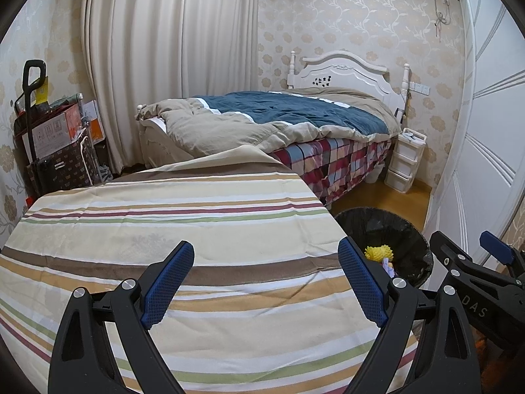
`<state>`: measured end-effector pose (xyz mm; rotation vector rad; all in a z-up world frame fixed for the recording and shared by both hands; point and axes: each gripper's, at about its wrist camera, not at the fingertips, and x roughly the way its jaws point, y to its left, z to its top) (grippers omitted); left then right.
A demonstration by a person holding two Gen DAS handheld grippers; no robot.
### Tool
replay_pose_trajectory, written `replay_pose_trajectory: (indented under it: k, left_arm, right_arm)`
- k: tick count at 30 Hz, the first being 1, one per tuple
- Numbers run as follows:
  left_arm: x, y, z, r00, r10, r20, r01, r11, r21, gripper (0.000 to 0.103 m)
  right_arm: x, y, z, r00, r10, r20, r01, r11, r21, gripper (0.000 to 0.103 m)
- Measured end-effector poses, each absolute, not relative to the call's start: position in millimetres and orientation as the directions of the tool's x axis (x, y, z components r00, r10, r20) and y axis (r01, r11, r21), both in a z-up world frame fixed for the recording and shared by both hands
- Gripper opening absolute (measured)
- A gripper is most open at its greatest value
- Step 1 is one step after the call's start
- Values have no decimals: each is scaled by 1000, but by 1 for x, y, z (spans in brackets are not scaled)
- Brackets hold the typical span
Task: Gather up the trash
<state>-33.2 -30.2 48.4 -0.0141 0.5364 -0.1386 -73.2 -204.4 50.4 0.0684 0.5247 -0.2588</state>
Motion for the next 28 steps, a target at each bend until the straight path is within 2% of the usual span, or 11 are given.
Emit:
replay_pose_trajectory:
  k: [9, 16, 28]
  left_arm:
    - [-38, -35, 50, 862, -125, -491, 136, 991, -14, 89]
    - [-35, -34, 48, 851, -139, -506, 146, 989, -25, 89]
    - [-23, -17, 41, 841, -87, -534, 98, 995, -8, 89]
  right_arm:
    - [-73, -204, 51, 833, -227, -504, 262, 965, -1, 94]
    - [-73, -205, 51, 833, -227, -504, 261, 965, -2, 94]
    - [-67, -195, 33, 826, -211, -523, 237, 971, -19, 94]
